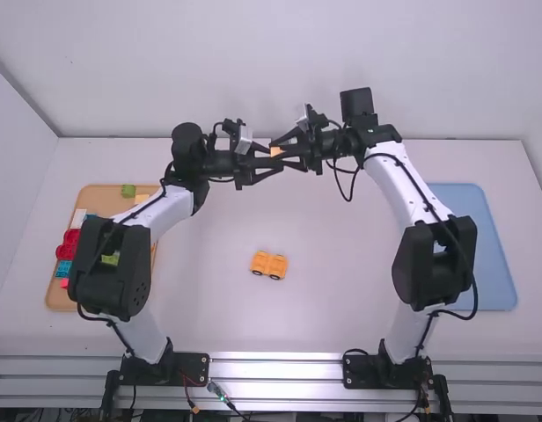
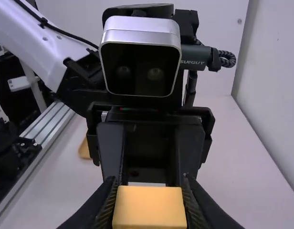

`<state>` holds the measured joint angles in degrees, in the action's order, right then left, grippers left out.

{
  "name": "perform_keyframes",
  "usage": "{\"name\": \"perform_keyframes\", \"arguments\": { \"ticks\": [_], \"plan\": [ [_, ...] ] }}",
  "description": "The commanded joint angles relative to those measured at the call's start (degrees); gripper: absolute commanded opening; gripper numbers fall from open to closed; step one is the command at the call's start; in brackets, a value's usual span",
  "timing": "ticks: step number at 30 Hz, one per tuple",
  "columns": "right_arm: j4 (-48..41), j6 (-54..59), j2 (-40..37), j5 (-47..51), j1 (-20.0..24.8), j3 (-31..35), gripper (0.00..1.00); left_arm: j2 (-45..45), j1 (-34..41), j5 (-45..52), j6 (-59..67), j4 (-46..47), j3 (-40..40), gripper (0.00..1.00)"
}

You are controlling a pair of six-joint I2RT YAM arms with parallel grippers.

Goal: Assemble lego blocks to make yellow taxi

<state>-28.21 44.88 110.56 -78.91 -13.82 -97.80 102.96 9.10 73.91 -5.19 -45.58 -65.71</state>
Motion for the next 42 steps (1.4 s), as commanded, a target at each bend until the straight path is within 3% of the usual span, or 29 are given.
{"name": "perform_keyframes", "arguments": {
  "ticks": [1, 2, 3, 4, 6, 7, 10, 13, 15, 18, 25, 28, 32, 35, 42],
  "plan": [
    [-0.44, -0.09, 0.35, -0.55, -0.55, -1.55, 0.25, 0.24, -0.52, -1.33, -0.42, -0.55, 0.09, 0.02],
    [-0.46, -0.09, 0.35, -0.55, -0.61, -1.55, 0.24, 0.24, -0.44, -1.33, -0.42, -0.57, 0.09, 0.05],
    [-0.46, -0.04, 0.35, -0.68, -0.55, -1.55, 0.22, 0.24, -0.24, -1.33, -0.37, -0.57, 0.09, 0.14],
    [-0.46, -0.04, 0.35, -0.74, -0.37, -1.55, 0.20, 0.24, -0.09, -1.53, -0.39, -0.57, 0.09, 0.36],
    [-0.24, -0.02, 0.35, -0.68, -0.37, -1.55, 0.17, 0.24, -0.11, -1.55, -0.39, -0.57, 0.09, 0.58],
    [0.00, -0.07, 0.35, -0.39, -0.37, -1.55, 0.15, 0.24, -0.11, -1.46, -0.39, -0.55, 0.09, 0.99],
    [0.28, -0.11, 0.35, 3.72, -0.37, -1.57, 0.12, 0.24, -0.09, -1.33, -0.33, 0.48, 0.09, 0.99],
    [1.97, -6.16, 0.35, 17.11, -0.50, -1.57, 0.04, 0.24, -0.35, -1.27, 2.80, 4.52, 0.09, 0.99],
    [3.65, -18.62, 0.35, 36.46, -2.10, -1.55, 0.00, 0.24, -1.44, -1.55, 10.34, 13.31, 0.09, 0.99],
    [-0.17, -18.71, 0.35, 48.28, -4.33, -1.55, 0.00, 0.24, -2.84, -5.51, 18.84, 25.79, 0.09, 0.99],
    [-6.14, -16.81, 0.35, 50.84, -4.26, -1.55, 0.00, 0.24, -6.21, -16.59, 27.19, 42.29, 0.09, 0.99],
    [-8.00, -18.51, 0.35, 53.96, -3.67, -1.55, 0.00, 0.24, -7.96, -16.39, 27.56, 43.45, 0.09, 0.99],
    [-12.68, -23.65, 0.35, 68.22, -5.03, -1.49, 0.00, 0.24, -9.90, -18.53, 27.12, 43.47, 0.09, 0.99],
    [-15.43, -23.89, 0.33, 72.70, -6.36, -0.24, 0.00, 0.24, -10.69, -22.47, 25.51, 43.60, 0.09, 0.99],
    [-18.99, -19.82, -1.07, 72.98, -8.96, 9.31, 0.00, 0.24, -11.10, -25.31, 24.13, 43.21, 0.09, 0.99]
  ]
}}
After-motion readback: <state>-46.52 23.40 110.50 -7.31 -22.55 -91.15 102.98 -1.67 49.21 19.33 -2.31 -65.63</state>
